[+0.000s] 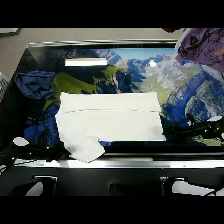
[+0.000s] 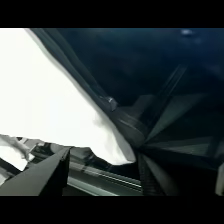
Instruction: Fold the clothes and pants, and hang the long-sleeved shirts on hangers.
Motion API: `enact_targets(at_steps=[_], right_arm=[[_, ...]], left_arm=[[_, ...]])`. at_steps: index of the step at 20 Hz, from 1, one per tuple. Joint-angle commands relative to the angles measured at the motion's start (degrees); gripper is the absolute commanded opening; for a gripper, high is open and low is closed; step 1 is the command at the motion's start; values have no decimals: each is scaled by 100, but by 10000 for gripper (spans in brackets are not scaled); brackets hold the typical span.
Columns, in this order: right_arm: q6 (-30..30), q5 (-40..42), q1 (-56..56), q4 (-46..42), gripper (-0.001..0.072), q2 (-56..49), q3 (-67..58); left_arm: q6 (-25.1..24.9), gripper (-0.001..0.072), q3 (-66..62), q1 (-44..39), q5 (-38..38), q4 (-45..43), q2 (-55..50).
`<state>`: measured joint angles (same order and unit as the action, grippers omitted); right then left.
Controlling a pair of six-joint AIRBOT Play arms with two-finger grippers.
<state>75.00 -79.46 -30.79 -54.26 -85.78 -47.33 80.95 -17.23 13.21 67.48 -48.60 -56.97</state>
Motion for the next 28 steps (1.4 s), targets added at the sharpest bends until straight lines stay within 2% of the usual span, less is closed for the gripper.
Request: enact_targets(at_steps=[1,2,3,4,7,8,10,14,16,18,20,22,25,27,28], right_arm=[[-92,136,4,105,495,-114,267],[-133,162,4,111,479,-129,332],[-184,238,4,109,421,-129,367],[-197,385,4,96,284,-129,372],[-304,704,4,236,59,-122,372],[-350,684,4,236,31,-107,372],[-385,551,2,177,30,33,372],[-256,-90,4,-160,29,817,376],[52,-385,4,-544,29,1440,378],[413,-529,4,-793,29,2002,378],[546,-498,4,-754,28,2387,376],[522,-422,4,-586,28,2437,376],[197,50,575,-529,28,2417,337],[306,667,1309,-946,28,2417,192],[577,960,1635,-1346,28,2415,57]], left_arm=[[4,17,-9,0,-4,0,-4],[4,17,-9,0,-4,-2,-4],[4,17,-9,0,-2,0,-4],[7,17,-9,0,-2,-2,-4],[7,16,-55,4,0,-28,0],[33,15,-138,4,35,-79,0],[361,14,-450,4,243,-466,52],[1386,13,-1123,2,1202,-1394,682],[1937,13,-1303,2,1727,-1751,1233],[2127,14,-1370,-9,2127,-1764,1580],[2144,14,-1445,-94,2070,-1650,1652],[1976,14,-1635,-240,1626,-1478,1484],[1744,13,-2079,-450,990,-1329,824],[1563,13,-2481,-570,752,-1329,197],[1491,13,-2693,-605,664,-1331,-98]])
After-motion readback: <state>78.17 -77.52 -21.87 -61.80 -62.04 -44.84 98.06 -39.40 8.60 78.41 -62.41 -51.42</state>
